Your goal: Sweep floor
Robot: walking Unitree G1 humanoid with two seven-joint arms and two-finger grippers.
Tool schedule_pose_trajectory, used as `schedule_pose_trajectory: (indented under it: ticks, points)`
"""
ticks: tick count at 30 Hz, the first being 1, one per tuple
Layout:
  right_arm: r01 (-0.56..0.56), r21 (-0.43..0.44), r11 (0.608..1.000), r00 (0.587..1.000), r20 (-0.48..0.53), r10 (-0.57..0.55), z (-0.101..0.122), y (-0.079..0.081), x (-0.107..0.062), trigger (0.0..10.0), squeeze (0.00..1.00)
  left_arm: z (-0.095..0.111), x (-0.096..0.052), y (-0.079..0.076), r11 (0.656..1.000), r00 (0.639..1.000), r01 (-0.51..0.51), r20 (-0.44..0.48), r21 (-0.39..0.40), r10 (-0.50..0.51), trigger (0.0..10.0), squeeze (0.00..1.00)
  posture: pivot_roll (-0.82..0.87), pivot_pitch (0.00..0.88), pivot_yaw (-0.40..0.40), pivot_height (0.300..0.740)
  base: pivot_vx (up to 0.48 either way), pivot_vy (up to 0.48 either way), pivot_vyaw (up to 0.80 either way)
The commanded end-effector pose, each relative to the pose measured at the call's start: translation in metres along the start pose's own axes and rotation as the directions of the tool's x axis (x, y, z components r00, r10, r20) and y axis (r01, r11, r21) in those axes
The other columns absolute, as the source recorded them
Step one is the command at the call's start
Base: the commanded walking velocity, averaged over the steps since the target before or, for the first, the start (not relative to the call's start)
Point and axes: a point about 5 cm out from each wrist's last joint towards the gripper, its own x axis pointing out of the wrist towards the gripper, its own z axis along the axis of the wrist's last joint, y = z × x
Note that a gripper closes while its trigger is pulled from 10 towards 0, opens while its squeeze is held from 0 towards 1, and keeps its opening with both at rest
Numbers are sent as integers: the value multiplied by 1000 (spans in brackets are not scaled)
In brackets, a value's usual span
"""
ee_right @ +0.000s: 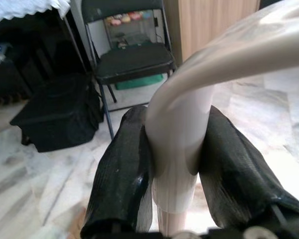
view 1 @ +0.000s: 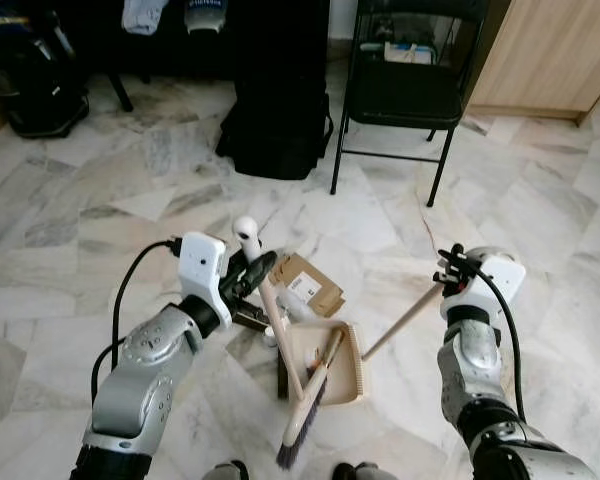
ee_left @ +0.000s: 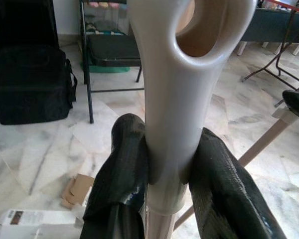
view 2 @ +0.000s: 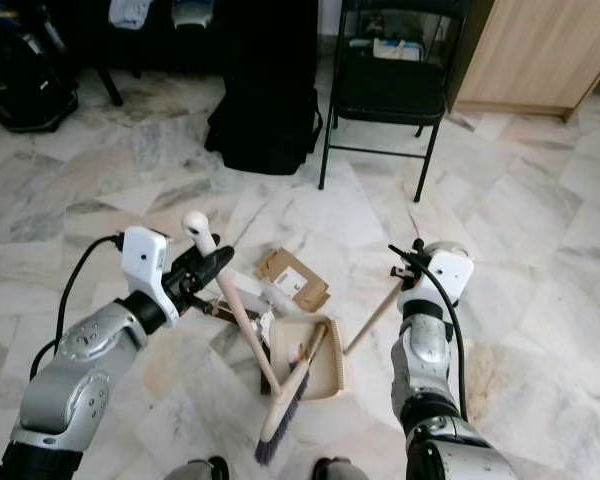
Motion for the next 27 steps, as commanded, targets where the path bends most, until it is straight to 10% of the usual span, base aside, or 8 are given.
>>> schedule_pose_trajectory:
  ticks: [1, 17, 27]
  points:
    - [6, 42, 999, 999, 48, -8, 8, 2, 2, 10000, 0, 7, 0, 5, 1000, 999, 9, 35, 14, -10, 10000, 0, 174, 61, 8, 740, 0, 0, 0]
    - [7, 85, 996, 977, 211, -25, 26, -15, -18, 10000, 0, 34, 7, 21, 999, 991, 19, 131, 26, -23, 10000, 0, 135, 3, 13, 740, 0, 0, 0]
    - [-33, 118, 992, 950, 312, -5, 62, -10, -24, 10000, 0, 84, 10, 42, 995, 935, -94, 341, -28, 98, 10000, 0, 128, 0, 11, 740, 0, 0, 0]
